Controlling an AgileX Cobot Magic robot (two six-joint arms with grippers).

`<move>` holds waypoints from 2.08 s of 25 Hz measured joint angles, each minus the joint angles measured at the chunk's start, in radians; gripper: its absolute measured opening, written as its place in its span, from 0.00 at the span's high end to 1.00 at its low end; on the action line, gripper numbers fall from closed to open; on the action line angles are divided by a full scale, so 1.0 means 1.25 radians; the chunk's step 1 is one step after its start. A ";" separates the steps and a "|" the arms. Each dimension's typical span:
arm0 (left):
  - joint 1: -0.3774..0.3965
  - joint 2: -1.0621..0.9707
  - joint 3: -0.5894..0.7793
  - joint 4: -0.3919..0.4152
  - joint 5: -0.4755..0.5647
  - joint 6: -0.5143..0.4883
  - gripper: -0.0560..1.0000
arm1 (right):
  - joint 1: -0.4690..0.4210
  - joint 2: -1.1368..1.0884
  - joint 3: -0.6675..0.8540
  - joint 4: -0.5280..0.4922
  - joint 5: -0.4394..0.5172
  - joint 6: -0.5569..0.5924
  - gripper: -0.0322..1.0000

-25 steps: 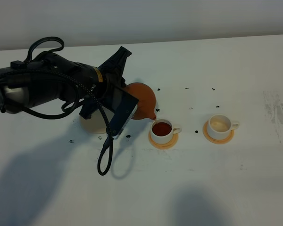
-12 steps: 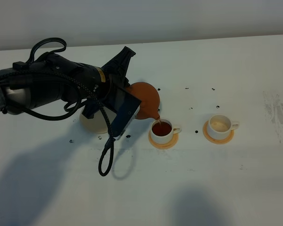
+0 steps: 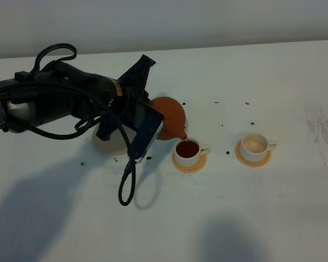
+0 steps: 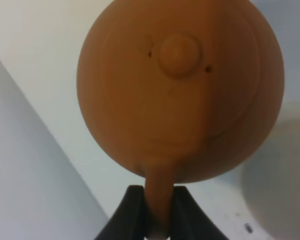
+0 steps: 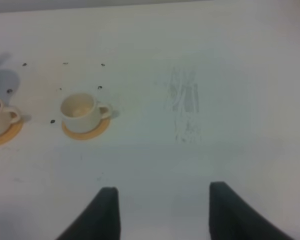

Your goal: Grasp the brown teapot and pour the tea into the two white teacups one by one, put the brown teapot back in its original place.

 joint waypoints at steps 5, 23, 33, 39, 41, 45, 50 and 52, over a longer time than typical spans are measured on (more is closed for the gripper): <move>0.000 0.000 0.000 -0.002 0.020 -0.130 0.84 | 0.000 0.000 0.000 0.000 0.000 0.000 0.56; 0.020 -0.078 0.000 -0.043 0.215 -0.374 0.84 | 0.000 0.000 0.000 0.000 0.000 0.000 0.56; 0.023 -0.089 0.006 -0.125 0.367 -0.452 0.84 | 0.000 0.000 0.000 0.000 0.000 0.000 0.56; 0.021 -0.089 0.085 -0.152 0.328 -0.404 0.84 | 0.000 0.000 0.000 0.000 0.000 0.000 0.56; 0.017 -0.089 0.112 -0.165 0.294 -0.382 0.84 | 0.000 0.000 0.000 0.000 0.000 0.000 0.56; 0.009 -0.089 0.144 -0.185 0.251 -0.373 0.84 | 0.000 0.000 0.000 0.000 0.000 0.000 0.56; 0.008 -0.089 0.169 -0.232 0.224 -0.372 0.84 | 0.000 0.000 0.000 0.000 0.000 0.000 0.56; 0.008 -0.089 0.173 -0.242 0.224 -0.372 0.84 | 0.000 0.000 0.000 0.000 0.000 0.000 0.56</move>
